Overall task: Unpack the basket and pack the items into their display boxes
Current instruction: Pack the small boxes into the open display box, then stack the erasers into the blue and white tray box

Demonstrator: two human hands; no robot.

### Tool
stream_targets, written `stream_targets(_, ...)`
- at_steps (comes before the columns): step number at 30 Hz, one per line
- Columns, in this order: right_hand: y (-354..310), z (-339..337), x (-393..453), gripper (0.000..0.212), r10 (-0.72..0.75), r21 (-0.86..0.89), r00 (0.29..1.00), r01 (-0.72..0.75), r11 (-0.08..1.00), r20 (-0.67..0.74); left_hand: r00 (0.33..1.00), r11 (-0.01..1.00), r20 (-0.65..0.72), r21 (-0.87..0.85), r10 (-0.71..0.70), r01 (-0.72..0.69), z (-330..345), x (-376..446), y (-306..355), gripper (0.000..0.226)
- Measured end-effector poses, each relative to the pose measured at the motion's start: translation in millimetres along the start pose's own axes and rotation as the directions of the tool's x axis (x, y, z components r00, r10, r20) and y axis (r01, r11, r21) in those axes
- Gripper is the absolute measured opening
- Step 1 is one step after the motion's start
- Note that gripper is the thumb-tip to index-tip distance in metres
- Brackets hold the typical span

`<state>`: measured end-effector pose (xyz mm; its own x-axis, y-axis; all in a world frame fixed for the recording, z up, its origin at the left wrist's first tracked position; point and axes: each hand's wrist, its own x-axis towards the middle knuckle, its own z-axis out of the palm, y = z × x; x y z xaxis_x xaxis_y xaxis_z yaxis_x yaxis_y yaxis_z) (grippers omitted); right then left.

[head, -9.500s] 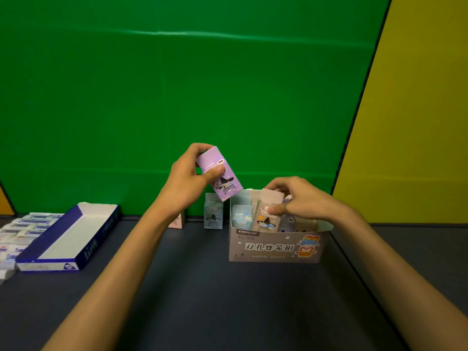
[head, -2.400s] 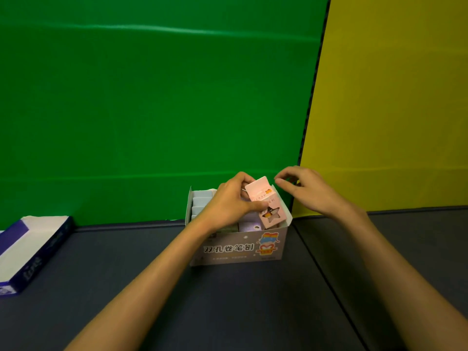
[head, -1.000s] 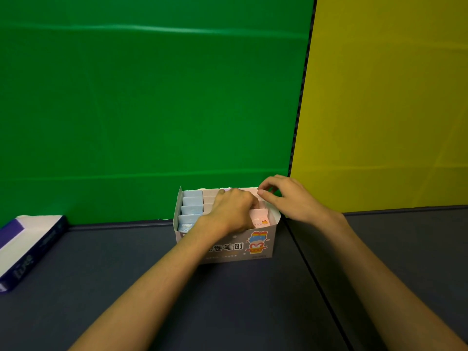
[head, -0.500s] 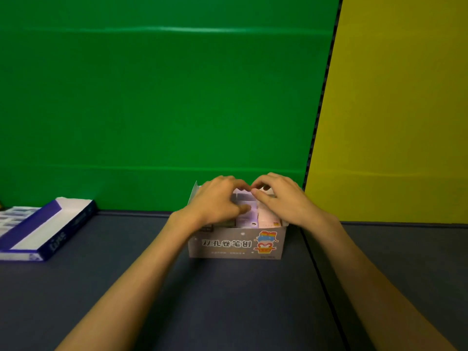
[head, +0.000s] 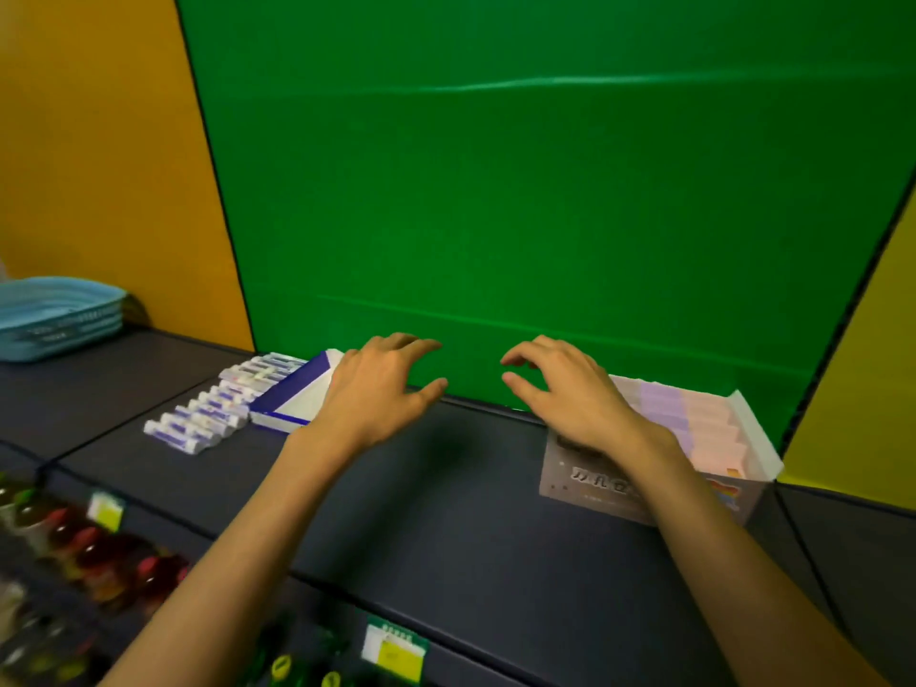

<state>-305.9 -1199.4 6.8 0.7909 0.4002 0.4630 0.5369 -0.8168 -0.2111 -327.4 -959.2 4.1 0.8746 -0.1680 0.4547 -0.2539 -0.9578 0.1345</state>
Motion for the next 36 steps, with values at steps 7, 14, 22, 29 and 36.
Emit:
stream_targets(7,-109.4,49.0,31.9,0.029,-0.059,0.032,0.998,0.058,0.998,0.034,0.994,0.994,-0.011,0.030,-0.109,0.109,-38.2,-65.0,-111.5,0.063)
stream_targets(14,-211.6,100.9,55.1,0.028,-0.063,0.028,0.997,0.062,0.998,0.045,0.984,0.982,0.008,0.058,-0.178,0.177,-73.6,-130.5,-222.6,0.068)
stream_targets(22,-284.1,147.4,82.2,0.021,-0.031,0.043,0.999,0.030,0.999,0.033,0.975,0.972,-0.007,0.071,-0.223,0.223,-95.2,-170.0,-327.6,0.057)
stream_targets(29,-294.0,184.4,114.5,0.026,0.039,0.002,0.998,-0.039,0.999,0.040,0.975,0.975,-0.025,0.029,-0.219,0.220,-83.7,-147.4,-387.2,0.053)
stream_targets(36,-268.7,217.1,148.9,0.026,0.126,0.021,0.992,-0.126,0.992,0.020,0.986,0.986,0.011,0.009,-0.167,0.166,-47.8,-85.8,-417.0,0.052)
